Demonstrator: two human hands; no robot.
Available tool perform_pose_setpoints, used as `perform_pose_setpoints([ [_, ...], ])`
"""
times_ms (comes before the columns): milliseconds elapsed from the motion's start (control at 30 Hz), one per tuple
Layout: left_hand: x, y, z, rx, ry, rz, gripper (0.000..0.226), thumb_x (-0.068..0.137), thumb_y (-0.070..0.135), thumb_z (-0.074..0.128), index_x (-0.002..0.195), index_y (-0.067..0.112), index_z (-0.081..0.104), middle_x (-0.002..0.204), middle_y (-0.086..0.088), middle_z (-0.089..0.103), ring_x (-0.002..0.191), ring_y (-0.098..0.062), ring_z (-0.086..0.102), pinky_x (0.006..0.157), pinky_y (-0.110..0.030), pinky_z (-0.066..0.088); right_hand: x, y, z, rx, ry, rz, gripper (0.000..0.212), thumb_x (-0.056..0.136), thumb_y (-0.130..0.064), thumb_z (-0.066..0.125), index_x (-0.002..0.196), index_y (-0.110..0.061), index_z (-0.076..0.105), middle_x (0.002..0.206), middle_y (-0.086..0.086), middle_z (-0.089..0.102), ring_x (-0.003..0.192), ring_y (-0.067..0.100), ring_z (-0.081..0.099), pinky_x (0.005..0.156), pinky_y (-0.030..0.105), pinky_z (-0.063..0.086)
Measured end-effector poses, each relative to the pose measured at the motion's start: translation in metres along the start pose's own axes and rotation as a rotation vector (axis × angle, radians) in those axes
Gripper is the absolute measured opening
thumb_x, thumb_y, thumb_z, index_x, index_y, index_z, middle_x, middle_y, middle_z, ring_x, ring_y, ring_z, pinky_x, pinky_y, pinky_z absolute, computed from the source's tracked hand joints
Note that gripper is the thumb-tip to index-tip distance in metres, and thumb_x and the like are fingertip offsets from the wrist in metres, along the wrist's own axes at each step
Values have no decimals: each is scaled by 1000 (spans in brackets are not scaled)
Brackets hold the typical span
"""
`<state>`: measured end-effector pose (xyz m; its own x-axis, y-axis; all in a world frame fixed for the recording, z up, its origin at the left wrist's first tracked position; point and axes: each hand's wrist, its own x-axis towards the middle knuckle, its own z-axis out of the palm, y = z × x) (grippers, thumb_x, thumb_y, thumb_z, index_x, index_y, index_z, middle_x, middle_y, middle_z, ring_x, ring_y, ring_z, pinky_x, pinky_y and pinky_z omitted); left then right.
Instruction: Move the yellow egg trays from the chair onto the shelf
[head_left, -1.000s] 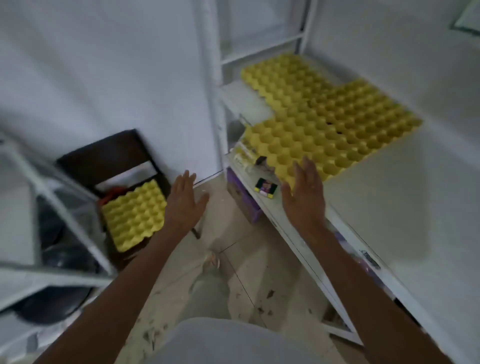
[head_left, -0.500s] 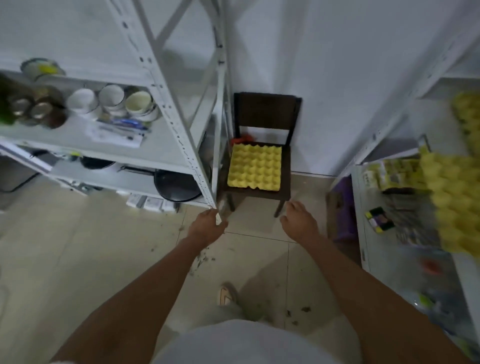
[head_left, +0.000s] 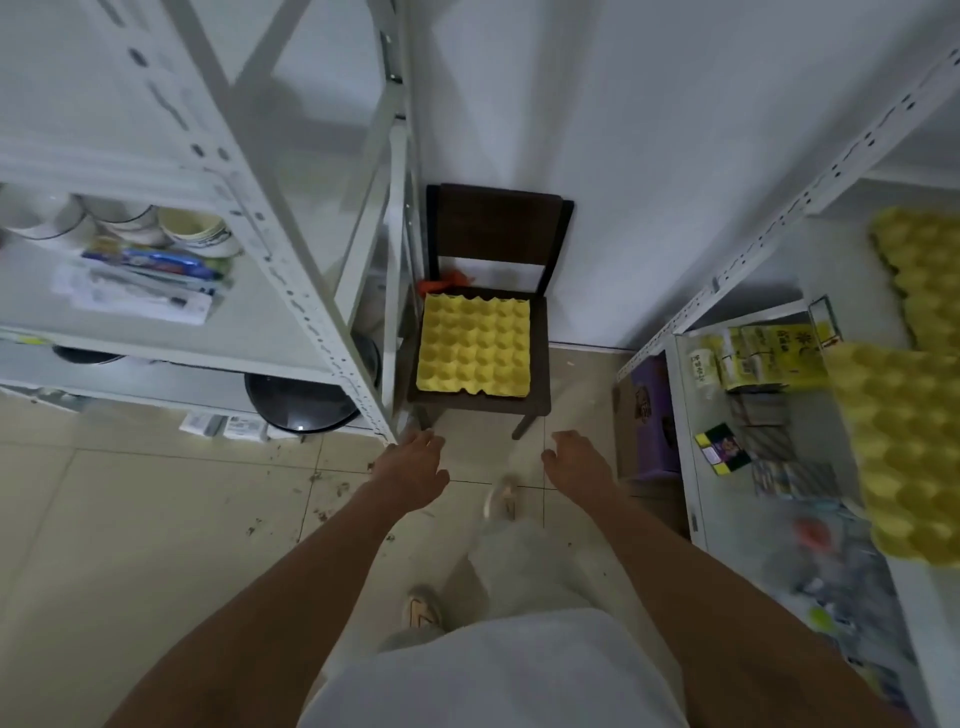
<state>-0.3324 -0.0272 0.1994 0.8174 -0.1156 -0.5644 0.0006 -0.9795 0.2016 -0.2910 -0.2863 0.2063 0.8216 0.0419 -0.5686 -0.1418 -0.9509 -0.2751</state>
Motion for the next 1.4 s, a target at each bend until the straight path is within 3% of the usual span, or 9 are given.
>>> perform_pose_setpoints([
  [267, 140, -7, -44, -181, -70, -156, 52, 100, 32, 51, 146, 10, 47, 149, -12, 50, 137, -32, 50, 107, -46, 48, 155, 0, -32, 129, -69, 43, 43, 105, -28, 44, 141, -5, 54, 142, 18, 53, 134, 34, 49, 110, 40, 40],
  [533, 288, -26, -54, -555, -106, -484, 42, 102, 27, 55, 138, 5, 60, 136, -22, 64, 123, -39, 63, 104, -48, 53, 310, 6, -35, 282, -173, 182, 27, 97, -17, 47, 112, -4, 65, 115, 16, 66, 111, 34, 62, 83, 35, 45],
  [667, 344, -49, -30, -526, -94, -547, 40, 99, 25, 55, 135, 8, 59, 134, -18, 64, 123, -37, 62, 104, -47, 51, 373, 12, -9, 305, -194, 285, 17, 91, -23, 49, 95, -13, 63, 101, 8, 65, 99, 30, 65, 76, 35, 50],
  [833, 403, -74, 6, -489, -123, -574, 44, 95, 22, 56, 136, 7, 58, 131, -20, 66, 117, -40, 65, 97, -50, 54, 433, 21, 33, 276, -151, 374, 27, 92, -28, 54, 112, -15, 65, 113, 7, 68, 98, 29, 64, 74, 33, 43],
  [933, 428, -83, 23, -433, -98, -621, 66, 93, 23, 57, 154, 13, 35, 136, -16, 62, 117, -42, 65, 97, -50, 54, 457, 22, 57, 224, -149, 404, 30, 94, -31, 56, 117, -14, 61, 115, 10, 67, 103, 33, 65, 75, 36, 46],
  [1000, 439, -90, 33, -412, -12, -640, 70, 93, 24, 58, 156, 16, 29, 132, -15, 63, 113, -42, 67, 93, -50, 55, 465, 23, 70, 125, -135, 383, 33, 95, -36, 55, 120, -14, 58, 114, 11, 66, 104, 36, 66, 76, 39, 48],
  [1067, 447, -97, 39, -375, 67, -676, 58, 95, 27, 59, 149, 17, 39, 124, -16, 67, 110, -43, 68, 89, -50, 55, 470, 27, 76, 6, -84, 323, 29, 97, -38, 52, 114, -16, 60, 107, 11, 68, 99, 37, 68, 72, 39, 47],
  [1167, 453, -106, 44, -254, 54, -671, 51, 98, 25, 56, 147, 19, 41, 114, -15, 70, 105, -41, 70, 83, -49, 55, 476, 32, 79, -135, -52, 201, 25, 98, -36, 52, 108, -15, 62, 100, 12, 70, 95, 37, 70, 70, 37, 47],
  [1400, 461, -116, 55, -136, 15, -611, 63, 109, 19, 38, 165, 34, 14, 113, -21, 70, 104, -44, 69, 84, -50, 55, 481, 38, 68, -165, -11, 98, 20, 96, -27, 53, 105, -13, 64, 98, 13, 69, 91, 39, 69, 71, 38, 51],
])
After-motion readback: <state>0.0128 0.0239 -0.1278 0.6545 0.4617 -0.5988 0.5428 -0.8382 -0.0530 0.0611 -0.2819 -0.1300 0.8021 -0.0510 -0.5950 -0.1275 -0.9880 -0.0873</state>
